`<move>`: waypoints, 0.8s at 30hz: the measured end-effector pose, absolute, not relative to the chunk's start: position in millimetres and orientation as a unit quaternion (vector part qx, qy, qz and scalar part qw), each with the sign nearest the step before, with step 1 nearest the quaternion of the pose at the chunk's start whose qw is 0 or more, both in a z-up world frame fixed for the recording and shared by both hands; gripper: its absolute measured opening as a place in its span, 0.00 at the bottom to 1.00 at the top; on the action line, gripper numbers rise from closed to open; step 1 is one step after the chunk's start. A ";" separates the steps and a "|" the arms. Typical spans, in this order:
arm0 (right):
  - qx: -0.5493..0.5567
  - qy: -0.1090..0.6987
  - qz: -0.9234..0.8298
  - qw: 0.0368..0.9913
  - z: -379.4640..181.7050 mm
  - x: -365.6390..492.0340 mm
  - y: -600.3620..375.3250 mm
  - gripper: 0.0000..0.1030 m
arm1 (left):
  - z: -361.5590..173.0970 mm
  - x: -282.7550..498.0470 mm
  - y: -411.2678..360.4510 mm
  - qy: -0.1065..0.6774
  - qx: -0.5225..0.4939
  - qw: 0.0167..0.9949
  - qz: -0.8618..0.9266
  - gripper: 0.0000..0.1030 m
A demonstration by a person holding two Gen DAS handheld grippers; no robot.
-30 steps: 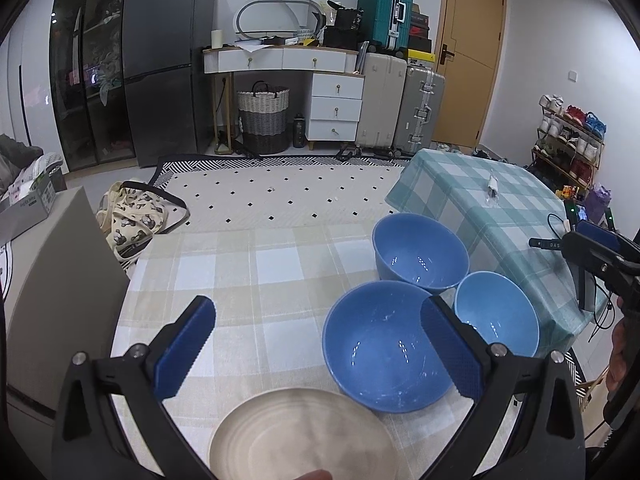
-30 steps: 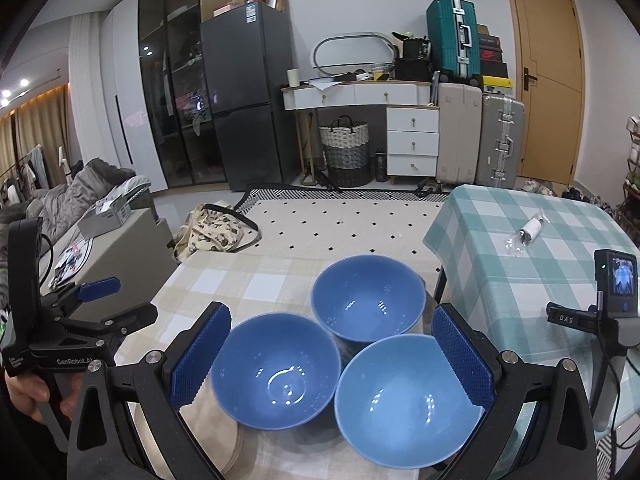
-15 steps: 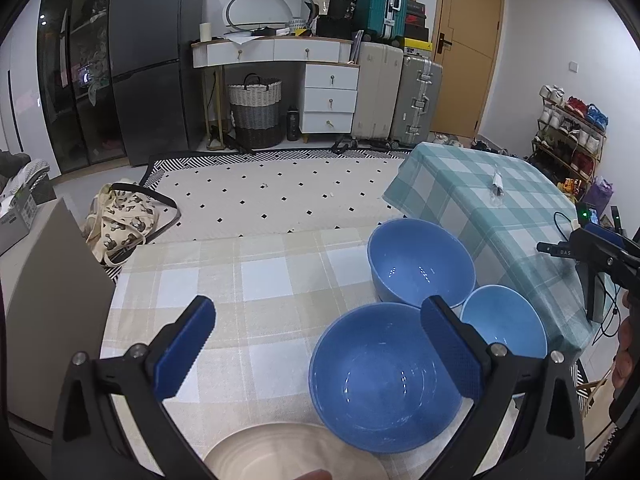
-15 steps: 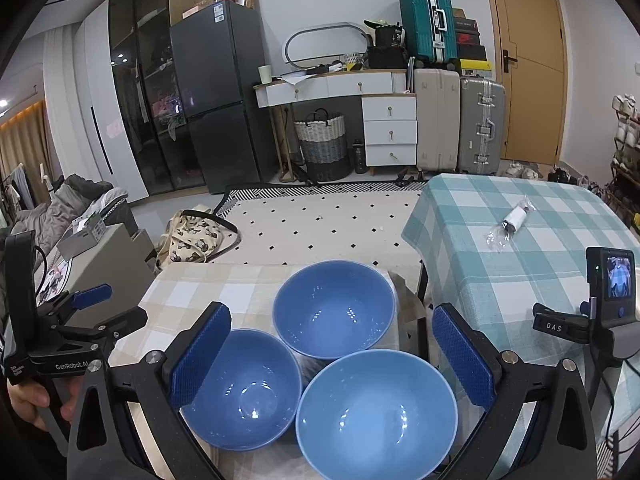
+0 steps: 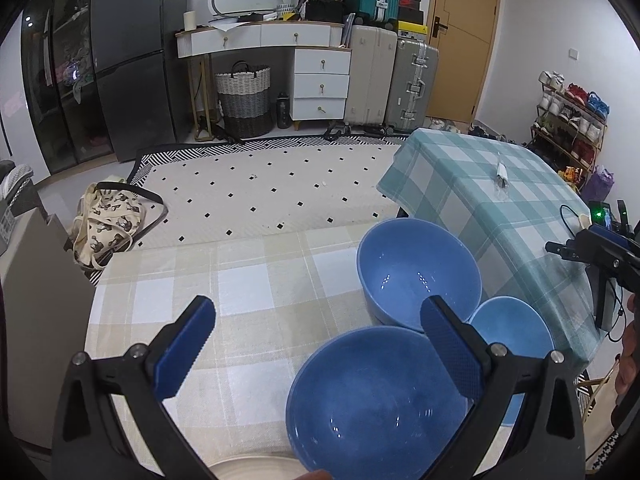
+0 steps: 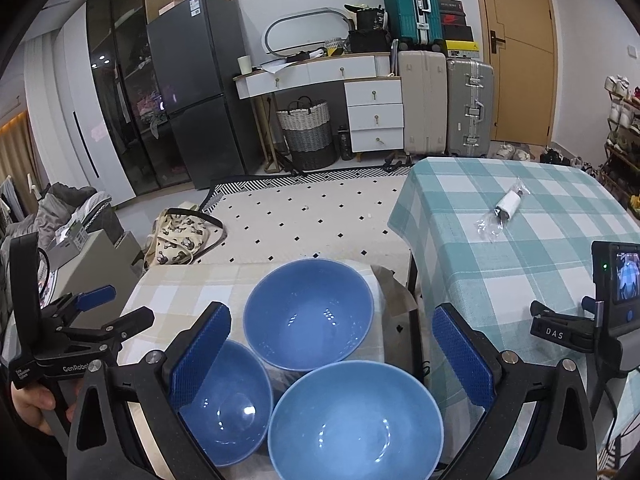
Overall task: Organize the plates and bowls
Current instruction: 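Move both tools to the rim of the large blue bowl, then close the right gripper on the bowl rim while the left gripper closes on it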
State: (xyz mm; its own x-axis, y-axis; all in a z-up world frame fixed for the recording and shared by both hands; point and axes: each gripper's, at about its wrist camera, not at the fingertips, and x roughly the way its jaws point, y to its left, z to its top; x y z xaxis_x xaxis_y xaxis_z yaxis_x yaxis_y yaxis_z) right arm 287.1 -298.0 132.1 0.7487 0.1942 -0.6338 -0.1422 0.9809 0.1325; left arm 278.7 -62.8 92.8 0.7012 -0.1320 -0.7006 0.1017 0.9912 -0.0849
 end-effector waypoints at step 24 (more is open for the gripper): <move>0.046 0.393 0.043 0.917 65.7 350.4 -314.6 0.99 | 46.7 334.4 -67.4 0.427 -0.030 0.902 -0.059 1.00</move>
